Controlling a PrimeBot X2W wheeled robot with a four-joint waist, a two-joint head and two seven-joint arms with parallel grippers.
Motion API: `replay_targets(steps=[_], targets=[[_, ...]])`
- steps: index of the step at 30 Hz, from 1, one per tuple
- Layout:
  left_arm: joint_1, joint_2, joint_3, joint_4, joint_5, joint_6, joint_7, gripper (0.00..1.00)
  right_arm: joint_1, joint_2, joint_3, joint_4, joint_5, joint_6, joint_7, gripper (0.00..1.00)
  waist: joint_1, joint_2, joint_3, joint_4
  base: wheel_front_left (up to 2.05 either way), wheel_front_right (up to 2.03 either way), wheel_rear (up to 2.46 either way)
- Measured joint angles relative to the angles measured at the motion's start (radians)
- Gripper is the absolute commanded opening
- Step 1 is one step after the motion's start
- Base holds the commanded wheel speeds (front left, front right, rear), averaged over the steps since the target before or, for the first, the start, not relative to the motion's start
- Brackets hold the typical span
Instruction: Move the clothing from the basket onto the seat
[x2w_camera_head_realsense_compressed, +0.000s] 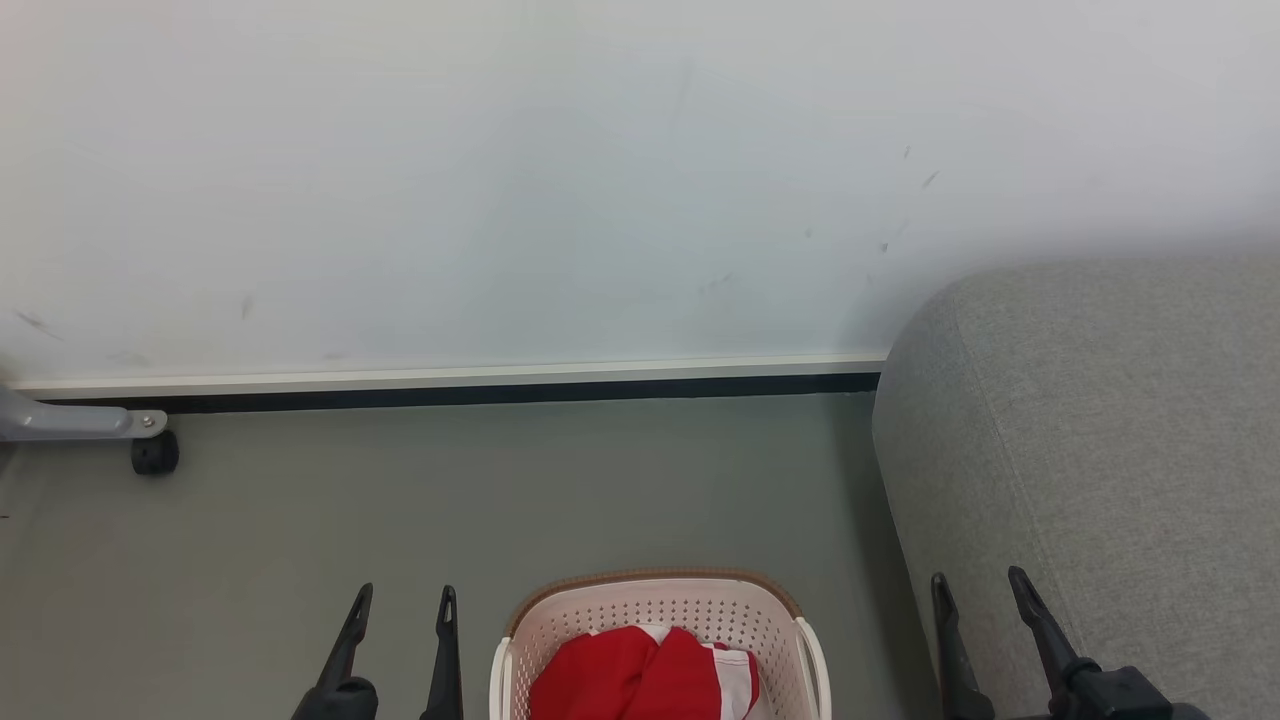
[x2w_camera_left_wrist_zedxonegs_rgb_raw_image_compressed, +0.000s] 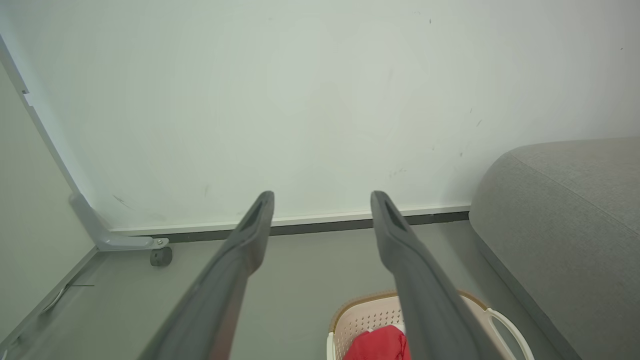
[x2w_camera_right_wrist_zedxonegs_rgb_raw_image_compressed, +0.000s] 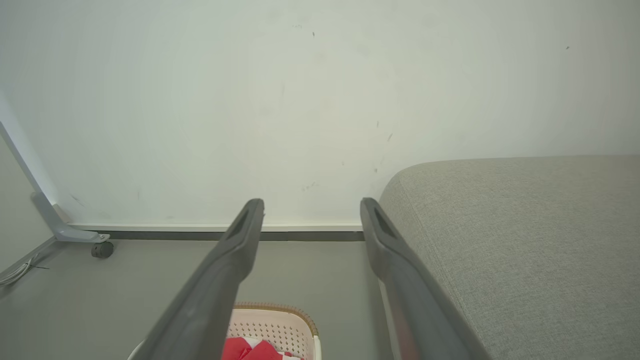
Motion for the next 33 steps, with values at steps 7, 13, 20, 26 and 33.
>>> replay_targets(steps=[7, 13, 20, 26, 33], targets=[[0.001, 0.0, -0.001, 0.001, 0.001, 0.0, 0.0, 1.0, 0.008, 0.0, -0.003, -0.002, -0.002, 0.0, 0.0, 1.0, 0.0, 0.0, -0.003, 0.001, 0.0, 0.0, 0.0], [0.001, -0.002, -0.001, 0.002, 0.001, 0.0, 0.0, 1.0, 0.013, 0.0, -0.005, -0.002, -0.002, 0.001, 0.0, 1.0, 0.0, 0.0001, -0.004, 0.002, 0.0, 0.0, 0.0], [0.002, -0.004, -0.001, 0.004, 0.001, 0.0, 0.0, 1.0, 0.014, 0.0, -0.01, -0.003, -0.002, 0.001, 0.0, 1.0, 0.0, 0.0, -0.003, 0.003, 0.0, 0.0, 0.0], [0.006, -0.004, -0.001, 0.004, 0.001, 0.0, 0.0, 1.0, 0.016, 0.001, -0.015, -0.005, -0.003, 0.001, 0.0, 1.0, 0.0, 0.0, -0.001, 0.004, 0.0, 0.0, 0.0], [0.016, -0.005, -0.001, 0.002, 0.001, -0.001, 0.0, 1.0, 0.026, 0.002, -0.022, -0.017, -0.01, 0.001, 0.0, 1.0, 0.0, 0.0, 0.013, 0.003, 0.0, 0.0, 0.0]])
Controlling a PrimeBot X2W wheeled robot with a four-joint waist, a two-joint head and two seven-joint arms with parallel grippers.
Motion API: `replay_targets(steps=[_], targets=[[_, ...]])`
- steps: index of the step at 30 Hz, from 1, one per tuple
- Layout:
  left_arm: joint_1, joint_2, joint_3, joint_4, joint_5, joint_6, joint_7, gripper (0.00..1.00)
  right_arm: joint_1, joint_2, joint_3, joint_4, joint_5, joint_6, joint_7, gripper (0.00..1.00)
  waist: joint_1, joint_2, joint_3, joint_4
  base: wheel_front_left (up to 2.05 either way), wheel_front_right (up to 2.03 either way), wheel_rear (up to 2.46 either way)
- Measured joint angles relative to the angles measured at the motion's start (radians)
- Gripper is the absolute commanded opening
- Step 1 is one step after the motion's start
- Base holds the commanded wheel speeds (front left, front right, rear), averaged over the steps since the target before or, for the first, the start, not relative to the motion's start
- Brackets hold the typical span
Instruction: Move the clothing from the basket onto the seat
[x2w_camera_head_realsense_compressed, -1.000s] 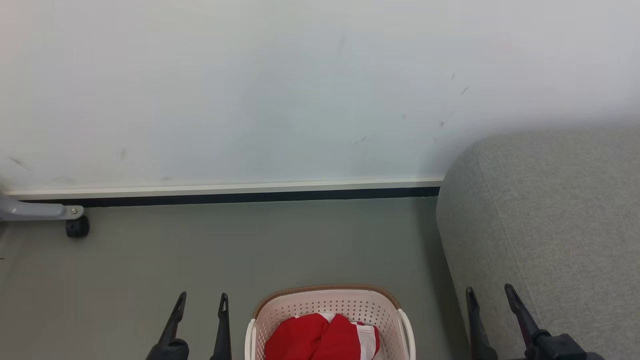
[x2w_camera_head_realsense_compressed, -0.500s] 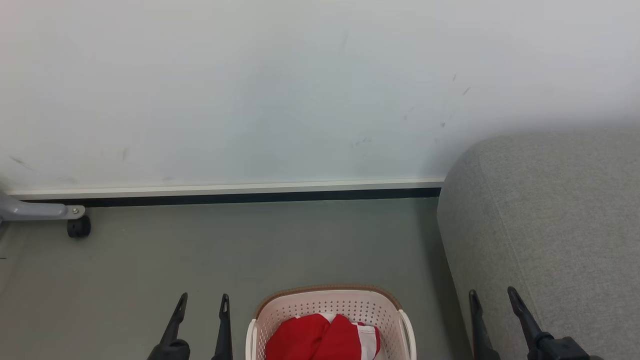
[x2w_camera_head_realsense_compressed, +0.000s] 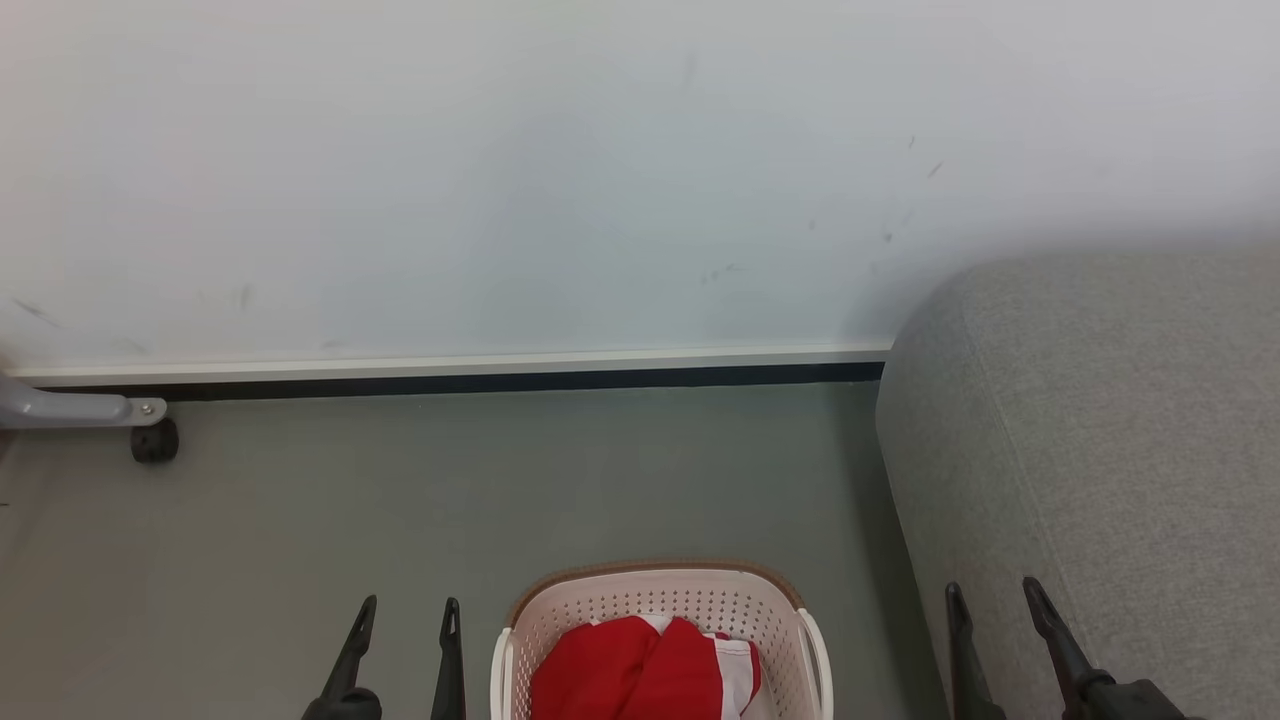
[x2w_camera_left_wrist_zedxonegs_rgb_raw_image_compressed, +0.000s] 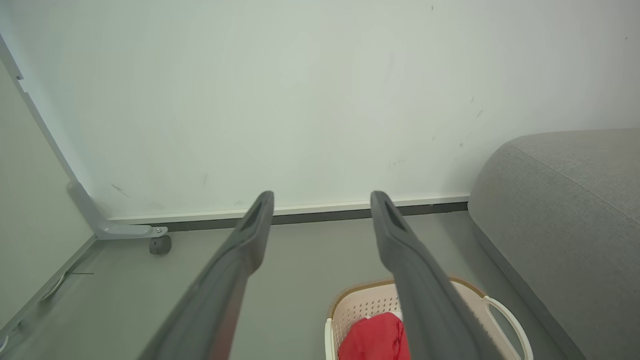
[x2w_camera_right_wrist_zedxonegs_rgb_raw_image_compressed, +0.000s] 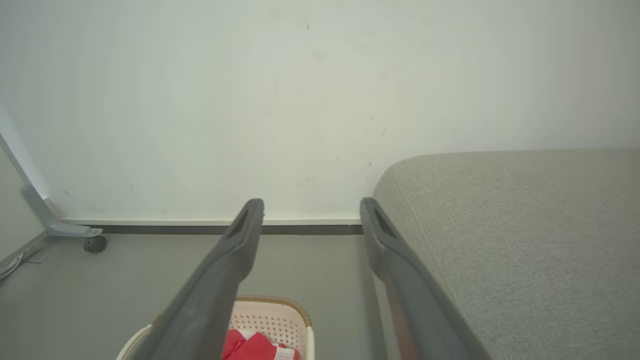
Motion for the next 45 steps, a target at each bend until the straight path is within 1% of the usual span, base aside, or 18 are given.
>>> replay_targets(steps=[8, 12, 16, 25, 35, 39, 41, 45], targets=[[0.0, 0.0, -0.018, -0.003, 0.006, -0.004, 0.0, 1.0, 0.004, 0.0, -0.016, -0.028, 0.0, 0.001, 0.0, 1.0, 0.0, 0.0, 0.04, -0.002, 0.0, 0.0, 0.0], [-0.007, 0.001, -0.033, -0.007, 0.031, -0.011, 0.0, 1.0, 0.0, -0.004, -0.032, -0.052, -0.001, 0.001, 0.0, 1.0, 0.0, 0.0, 0.078, -0.004, 0.0, 0.0, 0.0], [-0.051, 0.001, -0.055, 0.018, 0.042, -0.028, 0.0, 1.0, -0.026, -0.014, -0.052, -0.066, -0.003, 0.001, 0.0, 1.0, 0.0, 0.0, 0.127, -0.007, 0.0, 0.0, 0.0], [-0.166, -0.001, -0.115, 0.113, 0.076, -0.064, 0.002, 1.0, -0.117, -0.028, -0.079, -0.101, -0.008, 0.004, 0.0, 1.0, 0.0002, 0.0001, 0.249, -0.023, 0.0, 0.0, 0.0], [-0.331, -0.007, -0.174, 0.265, 0.124, -0.107, 0.056, 1.0, -0.235, -0.041, -0.098, -0.124, -0.011, 0.012, -0.007, 1.0, 0.0003, 0.0001, 0.393, -0.056, 0.0, 0.0, 0.0], [-0.385, -0.01, -0.192, 0.329, 0.134, -0.114, 0.073, 1.0, -0.28, -0.042, -0.109, -0.131, -0.011, 0.017, -0.007, 1.0, 0.0003, 0.0002, 0.451, -0.074, 0.0, 0.0, 0.0], [-0.428, -0.011, -0.221, 0.374, 0.164, -0.13, 0.091, 1.0, -0.308, -0.042, -0.115, -0.14, -0.011, 0.017, -0.007, 1.0, 0.0003, 0.0002, 0.495, -0.088, 0.0, 0.0, 0.0], [-0.483, -0.016, -0.256, 0.422, 0.181, -0.143, 0.104, 1.0, -0.346, -0.043, -0.119, -0.149, -0.011, 0.019, -0.007, 1.0, 0.0003, 0.0002, 0.555, -0.104, 0.0, 0.0, 0.0]])
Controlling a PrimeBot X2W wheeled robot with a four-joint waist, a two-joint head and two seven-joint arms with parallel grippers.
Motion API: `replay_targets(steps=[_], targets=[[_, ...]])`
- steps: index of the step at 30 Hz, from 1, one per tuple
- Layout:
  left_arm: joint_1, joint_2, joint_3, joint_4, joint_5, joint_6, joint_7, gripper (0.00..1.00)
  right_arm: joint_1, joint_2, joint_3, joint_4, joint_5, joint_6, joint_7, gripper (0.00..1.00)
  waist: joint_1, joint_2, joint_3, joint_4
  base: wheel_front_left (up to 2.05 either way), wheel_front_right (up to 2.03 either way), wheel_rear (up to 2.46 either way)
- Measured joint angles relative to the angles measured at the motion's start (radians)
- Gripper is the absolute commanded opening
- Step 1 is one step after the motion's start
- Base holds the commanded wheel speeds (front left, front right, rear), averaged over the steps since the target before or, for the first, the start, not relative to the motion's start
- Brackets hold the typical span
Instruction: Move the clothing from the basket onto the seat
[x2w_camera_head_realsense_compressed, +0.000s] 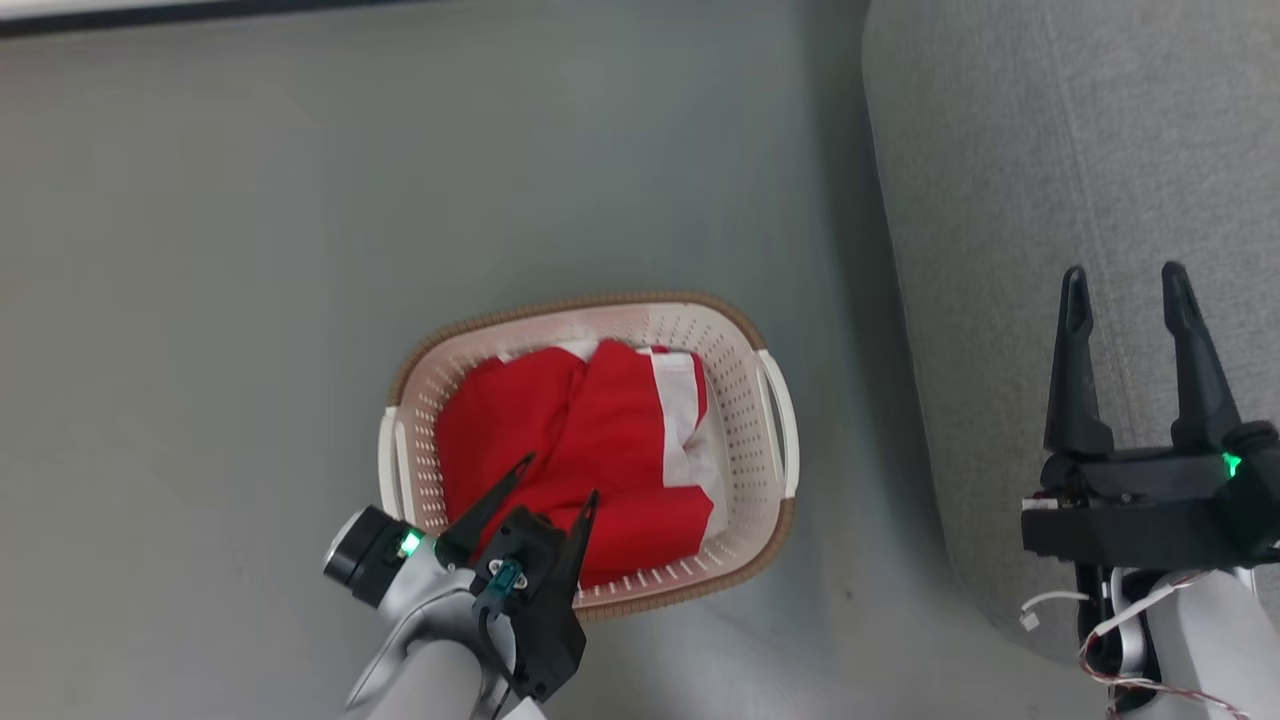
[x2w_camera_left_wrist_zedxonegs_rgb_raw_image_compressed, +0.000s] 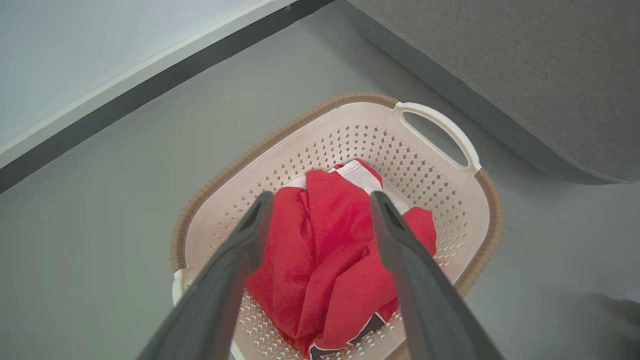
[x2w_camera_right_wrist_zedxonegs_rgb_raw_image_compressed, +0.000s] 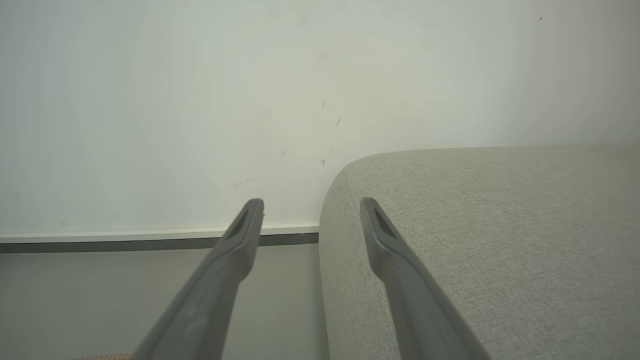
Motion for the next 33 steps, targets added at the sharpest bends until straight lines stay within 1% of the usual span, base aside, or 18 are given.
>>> replay_targets(steps=[3, 7, 12, 19, 24, 29, 33], targets=[[-0.039, 0.0, -0.019, 0.025, 0.007, -0.009, 0.003, 1.0, -0.023, -0.002, -0.002, -0.009, 0.0, 0.0, 0.0, 1.0, 0.0, 0.0, 0.045, -0.01, 0.0, 0.0, 0.0], [-0.081, -0.005, -0.028, 0.057, 0.006, -0.009, 0.003, 1.0, -0.048, -0.003, -0.006, -0.025, -0.004, 0.004, 0.0, 1.0, -0.0001, 0.0, 0.106, -0.021, 0.0, 0.0, 0.0], [-0.144, -0.007, -0.051, 0.087, 0.007, -0.025, 0.009, 1.0, -0.084, -0.004, -0.011, -0.045, -0.006, 0.005, 0.0, 1.0, -0.0001, 0.0, 0.182, -0.03, 0.0, 0.0, 0.0], [-0.223, -0.007, -0.054, 0.105, -0.003, -0.024, 0.009, 1.0, -0.146, -0.004, -0.015, -0.073, -0.007, 0.009, 0.0, 1.0, -0.0002, 0.0, 0.272, -0.037, 0.0, 0.0, 0.0], [-0.258, -0.007, -0.086, 0.13, -0.023, -0.016, 0.002, 1.0, -0.188, -0.002, -0.016, -0.066, -0.012, 0.015, 0.0, 1.0, -0.0001, 0.0001, 0.341, -0.043, 0.0, 0.0, 0.0], [-0.265, -0.007, -0.129, 0.151, -0.036, -0.015, -0.007, 1.0, -0.208, 0.005, -0.016, -0.048, -0.013, 0.016, -0.001, 1.0, -0.0002, 0.0, 0.387, -0.054, 0.0, 0.0, 0.0], [-0.288, -0.007, -0.154, 0.167, -0.061, -0.016, -0.009, 1.0, -0.225, 0.014, -0.013, -0.044, -0.018, 0.018, -0.002, 1.0, -0.0003, -0.0001, 0.403, -0.065, 0.0, 0.0, 0.0]])
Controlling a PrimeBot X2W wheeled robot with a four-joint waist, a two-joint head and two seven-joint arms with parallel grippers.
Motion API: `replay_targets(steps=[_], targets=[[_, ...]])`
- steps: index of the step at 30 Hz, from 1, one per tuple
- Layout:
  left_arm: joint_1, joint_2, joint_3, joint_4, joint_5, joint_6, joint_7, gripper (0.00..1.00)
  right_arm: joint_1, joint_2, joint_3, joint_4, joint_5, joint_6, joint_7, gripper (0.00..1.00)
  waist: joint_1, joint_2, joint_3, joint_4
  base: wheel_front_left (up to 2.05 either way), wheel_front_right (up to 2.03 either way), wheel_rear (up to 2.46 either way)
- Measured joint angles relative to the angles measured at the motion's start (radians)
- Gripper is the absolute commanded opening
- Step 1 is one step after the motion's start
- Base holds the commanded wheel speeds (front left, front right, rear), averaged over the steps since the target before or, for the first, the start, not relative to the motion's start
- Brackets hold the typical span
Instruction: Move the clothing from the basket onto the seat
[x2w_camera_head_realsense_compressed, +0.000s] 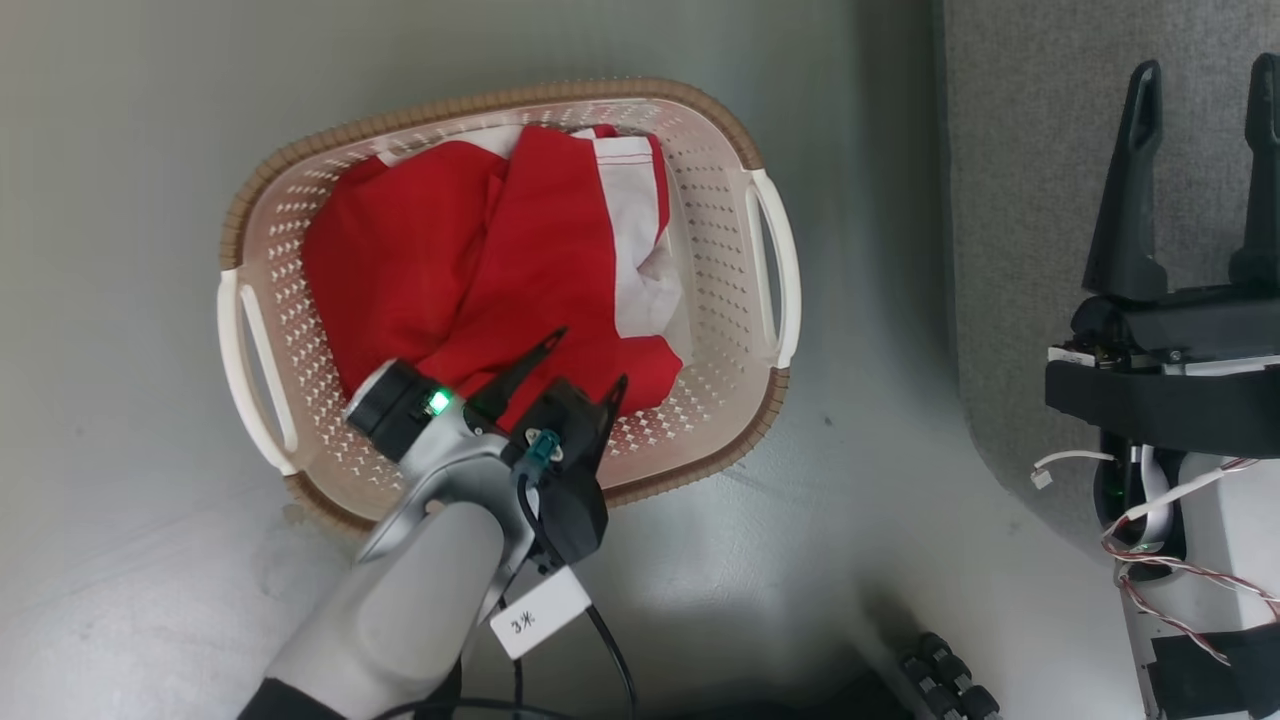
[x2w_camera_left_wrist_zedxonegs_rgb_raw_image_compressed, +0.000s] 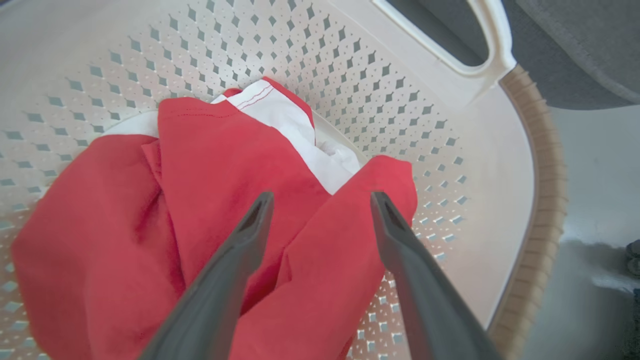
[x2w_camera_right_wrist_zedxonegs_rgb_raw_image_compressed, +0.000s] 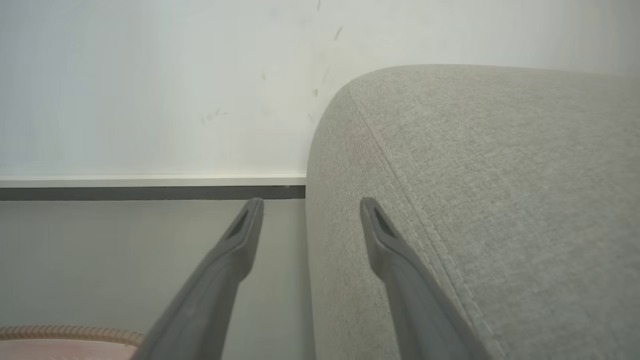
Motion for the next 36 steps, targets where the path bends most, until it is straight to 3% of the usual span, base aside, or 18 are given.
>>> replay_targets(steps=[12, 13, 14, 15, 16, 17, 36], targets=[[-0.04, 0.0, -0.027, 0.091, -0.031, 0.01, 0.045, 1.0, -0.015, 0.011, 0.007, 0.003, -0.024, 0.016, -0.007, 1.0, -0.0002, 0.0, 0.032, -0.03, 0.0, 0.0, 0.0], [-0.044, 0.0, -0.03, 0.097, -0.034, 0.016, 0.047, 0.78, -0.016, 0.012, 0.007, 0.003, -0.024, 0.016, -0.007, 1.0, -0.0002, 0.0, 0.033, -0.031, 0.0, 0.0, 0.0], [-0.05, 0.0, -0.031, 0.102, -0.038, 0.018, 0.049, 0.48, -0.017, 0.012, 0.006, 0.004, -0.025, 0.016, -0.007, 1.0, -0.0002, 0.0, 0.034, -0.032, 0.0, 0.0, 0.0], [-0.057, 0.0, -0.033, 0.107, -0.041, 0.018, 0.055, 0.33, -0.019, 0.014, 0.007, 0.005, -0.025, 0.016, -0.007, 1.0, -0.0002, -0.0001, 0.034, -0.033, 0.0, 0.0, 0.0], [-0.061, 0.0, -0.035, 0.11, -0.044, 0.019, 0.056, 0.11, -0.019, 0.015, 0.007, 0.006, -0.025, 0.016, -0.007, 1.0, -0.0001, 0.0, 0.034, -0.033, 0.0, 0.0, 0.0], [-0.064, 0.0, -0.038, 0.112, -0.051, 0.019, 0.056, 0.0, -0.02, 0.016, 0.007, 0.007, -0.027, 0.016, -0.007, 1.0, -0.0001, 0.0, 0.034, -0.033, 0.0, 0.0, 0.0], [-0.064, 0.0, -0.074, 0.031, -0.223, 0.022, -0.078, 0.0, -0.014, 0.023, -0.019, 0.152, -0.033, 0.034, -0.006, 1.0, -0.0001, 0.0, -0.114, 0.009, 0.0, 0.0, 0.0]])
